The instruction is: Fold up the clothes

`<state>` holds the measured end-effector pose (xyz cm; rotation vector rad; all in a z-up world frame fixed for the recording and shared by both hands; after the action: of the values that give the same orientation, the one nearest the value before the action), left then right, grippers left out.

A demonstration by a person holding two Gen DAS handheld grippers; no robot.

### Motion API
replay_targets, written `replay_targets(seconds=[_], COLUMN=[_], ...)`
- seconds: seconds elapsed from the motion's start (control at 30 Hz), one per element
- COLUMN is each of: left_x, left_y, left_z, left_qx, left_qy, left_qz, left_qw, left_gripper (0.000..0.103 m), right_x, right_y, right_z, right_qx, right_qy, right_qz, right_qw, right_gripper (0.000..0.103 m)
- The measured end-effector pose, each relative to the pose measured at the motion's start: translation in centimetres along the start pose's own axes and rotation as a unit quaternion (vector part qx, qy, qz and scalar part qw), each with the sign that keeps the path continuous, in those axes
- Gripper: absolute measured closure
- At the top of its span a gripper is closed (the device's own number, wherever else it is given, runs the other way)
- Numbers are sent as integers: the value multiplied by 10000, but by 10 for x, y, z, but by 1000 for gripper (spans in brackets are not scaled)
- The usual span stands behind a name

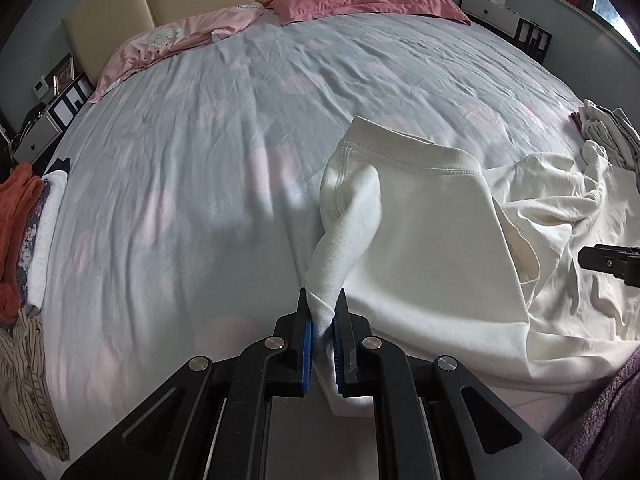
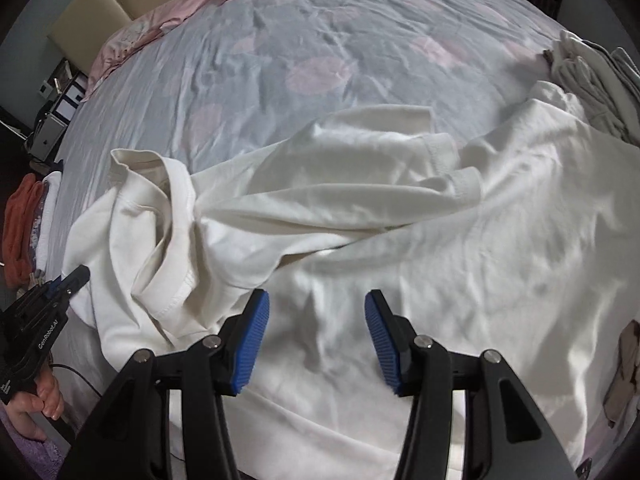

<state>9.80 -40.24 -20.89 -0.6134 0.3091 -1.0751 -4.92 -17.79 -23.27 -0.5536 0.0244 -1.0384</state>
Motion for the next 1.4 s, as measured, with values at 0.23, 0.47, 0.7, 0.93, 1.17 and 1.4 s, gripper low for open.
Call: replay_targets(seconds=[0.23,0.47,0.7,0.93,1.17,1.4], left_x=[-10,-20,-18,-5,8,17], left_y=[-3,-1,-2,-10,-18,-24], left_z=[-2,-13,-15,-2,36,78], left_qx=[-91,11,-99,-390,-952,-1409], left_qy=[44,-240,-507,-682,-786,-755], left_qz=[-193,-558,-669,-325,-59,108], left_qw=[9998,9982,9964,9964,9923,9871], left_gripper=[74,73,83,93,95,97], right_x=[34,51,44,39,-8,-25], right_y=[-6,-1,-4,-15,-21,-23], right_z=[-10,-36,-36,-1,29,69], right_qx=[-568,-491,-586,-1328,-1659,-2119], right_qy=[-71,221,200,686,1237,1605], right_qz=[458,812,673,578,-275,-532], right_qw=[9973,9952,9958,9871,9780,9626], right_gripper=[54,73,93,97,98,98])
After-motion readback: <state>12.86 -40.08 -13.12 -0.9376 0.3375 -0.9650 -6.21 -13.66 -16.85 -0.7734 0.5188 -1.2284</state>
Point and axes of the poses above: each gripper's, at about its wrist camera, not at the fingertips, and z roughly against the way its jaws point, x to its left, y to its underside, the point moved 6 cm from there along -z, roughly the way its jaws point, and after that the axes turned 10 degrees about -x, right-handed, at the moved point
